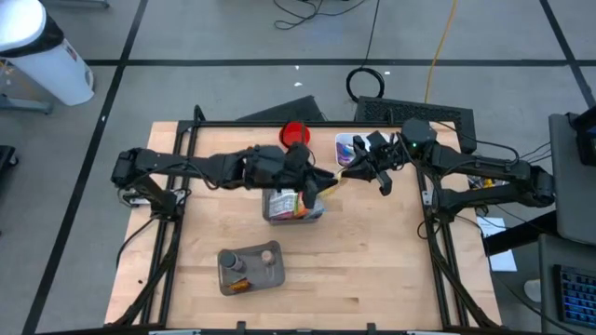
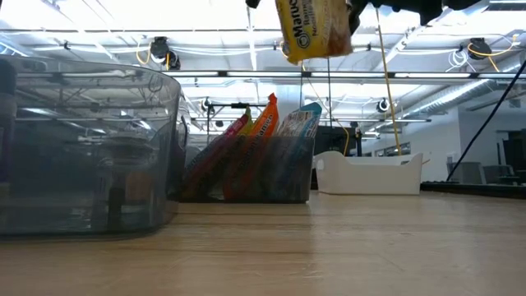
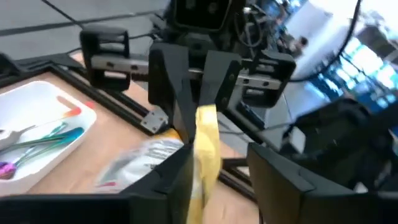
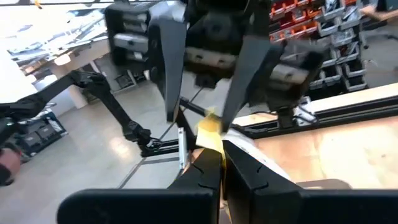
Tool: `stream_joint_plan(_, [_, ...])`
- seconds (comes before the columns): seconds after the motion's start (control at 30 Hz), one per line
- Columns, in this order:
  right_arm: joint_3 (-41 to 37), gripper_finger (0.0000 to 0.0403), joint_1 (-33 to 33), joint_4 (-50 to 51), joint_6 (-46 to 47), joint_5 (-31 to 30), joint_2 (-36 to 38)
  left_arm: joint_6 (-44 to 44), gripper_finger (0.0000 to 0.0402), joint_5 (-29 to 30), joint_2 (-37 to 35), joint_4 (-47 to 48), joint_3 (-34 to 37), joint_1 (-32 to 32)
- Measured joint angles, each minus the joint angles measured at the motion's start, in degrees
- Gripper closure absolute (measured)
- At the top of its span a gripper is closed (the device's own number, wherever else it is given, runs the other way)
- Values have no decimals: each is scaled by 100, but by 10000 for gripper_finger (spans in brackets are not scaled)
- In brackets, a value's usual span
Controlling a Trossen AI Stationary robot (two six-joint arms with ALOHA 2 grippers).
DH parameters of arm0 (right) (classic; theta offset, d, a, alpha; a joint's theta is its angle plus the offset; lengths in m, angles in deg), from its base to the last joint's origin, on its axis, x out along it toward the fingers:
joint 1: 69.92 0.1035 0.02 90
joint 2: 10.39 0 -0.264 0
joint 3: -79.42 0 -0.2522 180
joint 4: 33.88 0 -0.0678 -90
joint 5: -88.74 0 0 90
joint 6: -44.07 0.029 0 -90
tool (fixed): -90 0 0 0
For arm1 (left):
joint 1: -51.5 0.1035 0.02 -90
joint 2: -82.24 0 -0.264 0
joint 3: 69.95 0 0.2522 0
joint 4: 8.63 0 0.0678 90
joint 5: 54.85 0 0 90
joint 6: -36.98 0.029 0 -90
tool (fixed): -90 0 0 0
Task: Pick & Place Food Item
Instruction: Put the yellow noodle pack into the top black bin
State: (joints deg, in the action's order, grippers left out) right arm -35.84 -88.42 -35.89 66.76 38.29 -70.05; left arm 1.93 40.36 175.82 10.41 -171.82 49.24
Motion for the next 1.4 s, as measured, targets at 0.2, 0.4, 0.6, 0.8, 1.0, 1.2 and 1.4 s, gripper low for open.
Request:
stream_joint_plan(0.2, [0,403,-2,15,247,125,0,805,215,-391,-1,1495,-752,268])
stream_joint_plan(0.4, [0,403,-2,39,499,132,0,1568,219,-458,-1,2564,-1449,447])
stream_joint_plan(0.6, [0,403,-2,63,515,99,-2,1887,229,-730,31,2726,-1863,492])
stream_joint_plan(0.8, [0,403,-2,66,517,-57,-3,1948,238,-1065,325,3340,-2186,514])
stream_joint_plan(1.0, [0,403,-26,124,526,-50,-42,2010,237,-1263,586,3359,-2219,513])
stream_joint_plan(1.2, [0,403,-26,104,518,-49,-49,2024,240,-1329,707,3374,-2225,485])
stream_joint_plan(1.4, [0,403,-26,102,518,-11,-134,2040,253,-1256,760,3481,-2225,498])
